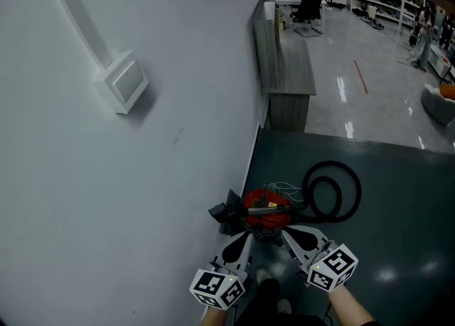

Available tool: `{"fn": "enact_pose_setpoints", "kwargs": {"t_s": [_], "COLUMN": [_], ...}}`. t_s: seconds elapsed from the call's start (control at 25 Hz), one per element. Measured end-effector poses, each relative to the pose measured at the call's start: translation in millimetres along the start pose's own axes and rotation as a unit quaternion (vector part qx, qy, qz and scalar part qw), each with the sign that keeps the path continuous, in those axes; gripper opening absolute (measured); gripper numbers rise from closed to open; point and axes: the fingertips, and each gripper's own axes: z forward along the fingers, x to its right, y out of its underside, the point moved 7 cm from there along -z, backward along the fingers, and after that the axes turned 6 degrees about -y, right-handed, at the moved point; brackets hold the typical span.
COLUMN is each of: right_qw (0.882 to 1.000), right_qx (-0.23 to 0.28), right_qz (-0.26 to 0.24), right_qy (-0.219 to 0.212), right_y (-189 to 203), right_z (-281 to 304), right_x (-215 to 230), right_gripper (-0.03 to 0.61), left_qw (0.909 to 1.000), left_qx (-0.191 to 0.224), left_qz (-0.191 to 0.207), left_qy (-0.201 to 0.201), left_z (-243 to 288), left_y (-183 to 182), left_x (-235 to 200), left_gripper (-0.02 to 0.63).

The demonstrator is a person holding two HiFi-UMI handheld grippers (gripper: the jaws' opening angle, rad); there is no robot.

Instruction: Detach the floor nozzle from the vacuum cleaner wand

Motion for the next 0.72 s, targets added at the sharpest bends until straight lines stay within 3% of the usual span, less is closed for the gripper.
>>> {"fn": "enact_pose_setpoints", "kwargs": {"t_s": [0.36, 0.72], "right_qw": [1.0, 0.998], "right_qx": [-0.026, -0.056], "right_qz": [0.004, 0.002], "right_qy": [0.005, -0.029], "right_y": [9, 20], "right_z": [29, 40], "right_x": [21, 50], "right_gripper": [0.018, 0.018], "left_qw": [0.9998, 0.9981], "left_qx": [-0.01, -0.005], "left_qz": [-0.017, -0.04], "left_qy": [0.003, -0.046], "left_z": [23, 31], "left_y": [4, 22], "left_x": [-20, -27], "left_gripper": [0.003, 0.003]}}
